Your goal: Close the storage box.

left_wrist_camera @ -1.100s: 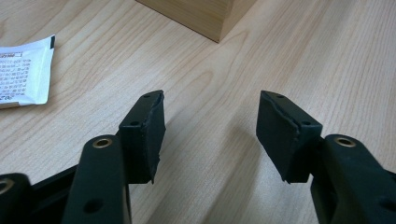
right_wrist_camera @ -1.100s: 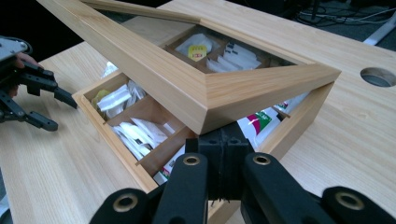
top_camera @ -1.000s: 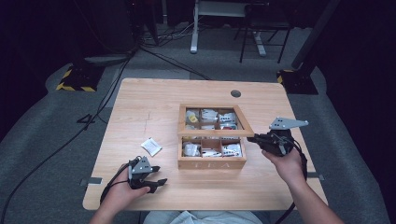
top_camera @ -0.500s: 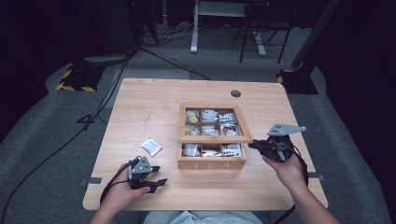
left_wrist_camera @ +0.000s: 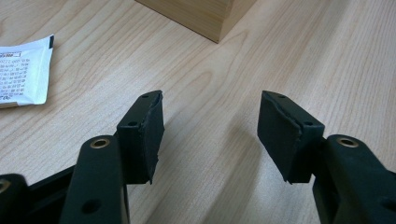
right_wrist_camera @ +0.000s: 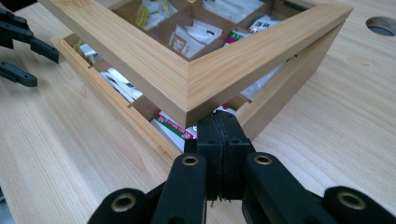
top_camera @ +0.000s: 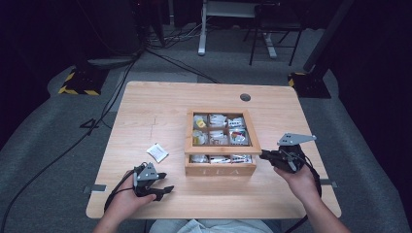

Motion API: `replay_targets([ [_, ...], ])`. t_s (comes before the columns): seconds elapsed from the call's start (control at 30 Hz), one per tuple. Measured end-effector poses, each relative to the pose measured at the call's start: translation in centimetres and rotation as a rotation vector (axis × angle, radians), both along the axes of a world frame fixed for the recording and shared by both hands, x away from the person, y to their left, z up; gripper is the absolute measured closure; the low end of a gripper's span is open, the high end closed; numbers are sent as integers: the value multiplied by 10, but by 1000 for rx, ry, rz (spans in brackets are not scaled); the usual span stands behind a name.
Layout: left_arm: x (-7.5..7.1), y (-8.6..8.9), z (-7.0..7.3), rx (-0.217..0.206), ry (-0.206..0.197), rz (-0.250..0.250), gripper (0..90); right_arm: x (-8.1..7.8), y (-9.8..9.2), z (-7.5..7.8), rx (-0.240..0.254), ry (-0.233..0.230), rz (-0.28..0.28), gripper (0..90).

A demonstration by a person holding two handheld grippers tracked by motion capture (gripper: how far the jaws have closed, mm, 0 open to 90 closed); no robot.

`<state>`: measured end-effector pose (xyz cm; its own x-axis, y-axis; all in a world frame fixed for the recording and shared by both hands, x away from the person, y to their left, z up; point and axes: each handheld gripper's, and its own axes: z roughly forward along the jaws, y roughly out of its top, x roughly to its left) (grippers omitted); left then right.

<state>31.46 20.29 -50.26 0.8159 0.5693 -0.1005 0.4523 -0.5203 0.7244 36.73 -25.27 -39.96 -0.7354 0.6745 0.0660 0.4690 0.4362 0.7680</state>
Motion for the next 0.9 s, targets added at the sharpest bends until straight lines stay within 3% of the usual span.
replay_targets([
  [0.27,0,-1,0,0,0,1,416,-1,-3,-6,-15,18,-24,895],
  [0.3,0,0,0,2,0,1,416,-2,-5,-5,8,15,-25,887],
  [0.33,0,0,0,1,0,1,416,-1,-7,-4,80,40,-1,886],
  [0.37,0,-1,0,-2,3,2,415,-1,-7,-3,101,52,3,886],
  [0.47,0,-2,0,5,-3,-2,411,-6,4,1,10,-9,20,888],
  [0.7,0,-1,0,-2,3,0,411,-2,9,0,17,1,29,889],
  [0.9,1,0,0,-8,8,3,412,7,-5,3,42,-35,0,838],
])
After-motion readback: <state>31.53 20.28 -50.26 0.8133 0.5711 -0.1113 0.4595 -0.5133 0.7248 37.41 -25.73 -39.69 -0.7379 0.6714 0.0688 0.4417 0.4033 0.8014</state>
